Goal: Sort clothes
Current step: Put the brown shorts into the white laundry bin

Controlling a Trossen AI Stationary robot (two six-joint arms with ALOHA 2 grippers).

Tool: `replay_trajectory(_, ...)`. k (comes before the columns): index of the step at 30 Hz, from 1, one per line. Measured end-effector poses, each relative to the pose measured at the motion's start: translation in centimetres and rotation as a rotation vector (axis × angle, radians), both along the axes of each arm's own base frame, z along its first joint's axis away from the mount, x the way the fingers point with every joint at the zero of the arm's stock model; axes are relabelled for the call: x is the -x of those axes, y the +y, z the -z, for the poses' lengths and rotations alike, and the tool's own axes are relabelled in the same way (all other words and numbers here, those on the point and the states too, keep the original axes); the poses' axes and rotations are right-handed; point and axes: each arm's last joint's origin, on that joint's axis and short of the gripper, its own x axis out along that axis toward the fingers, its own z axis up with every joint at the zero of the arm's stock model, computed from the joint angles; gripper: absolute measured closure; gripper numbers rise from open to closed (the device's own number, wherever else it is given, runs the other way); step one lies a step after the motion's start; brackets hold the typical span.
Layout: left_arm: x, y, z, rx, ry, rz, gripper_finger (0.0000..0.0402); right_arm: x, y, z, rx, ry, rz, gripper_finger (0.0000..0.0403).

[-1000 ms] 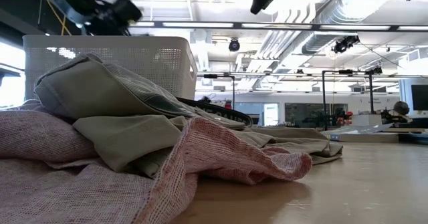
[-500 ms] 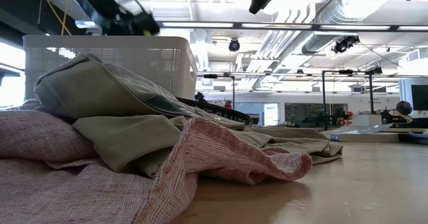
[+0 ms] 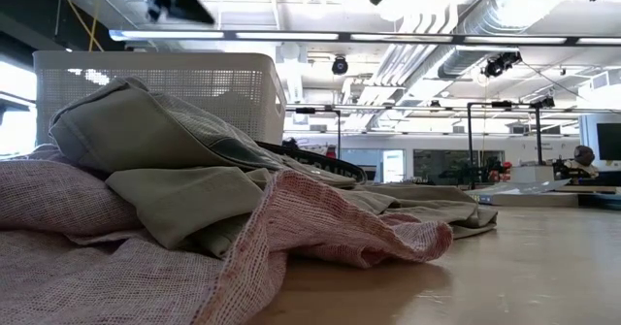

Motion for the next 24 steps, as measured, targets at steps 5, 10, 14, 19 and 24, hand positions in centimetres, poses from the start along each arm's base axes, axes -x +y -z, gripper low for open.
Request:
replay_trajectory(5, 0.2, -3.9, -1.0, -0.056, -0.046, 0.127, 0.0401, 0.8, -3.1, 2.7, -0.038, 0.021, 0.106, 0.0203)
replay_trajectory(10, -0.2, -6.3, -0.3, -0.11, 0.051, 0.142, 0.0401, 2.0, -7.2, 7.5, -0.335, -0.04, 0.107, 0.0203)
replay_trajectory(14, -0.7, -7.2, -0.2, -0.168, 0.087, 0.162, 0.0401, 2.0, -9.2, 9.8, -0.672, -0.219, -0.024, 0.0203)
replay_trajectory(19, -0.9, -7.5, -0.1, -0.2, 0.112, 0.156, 0.0401, 1.7, -9.9, 12.3, -0.864, -0.435, -0.174, 0.0203)
replay_trajectory(24, -0.9, -7.5, 0.0, -0.201, 0.117, 0.153, 0.0401, 1.1, -9.2, 13.9, -0.809, -0.489, -0.345, 0.0203)
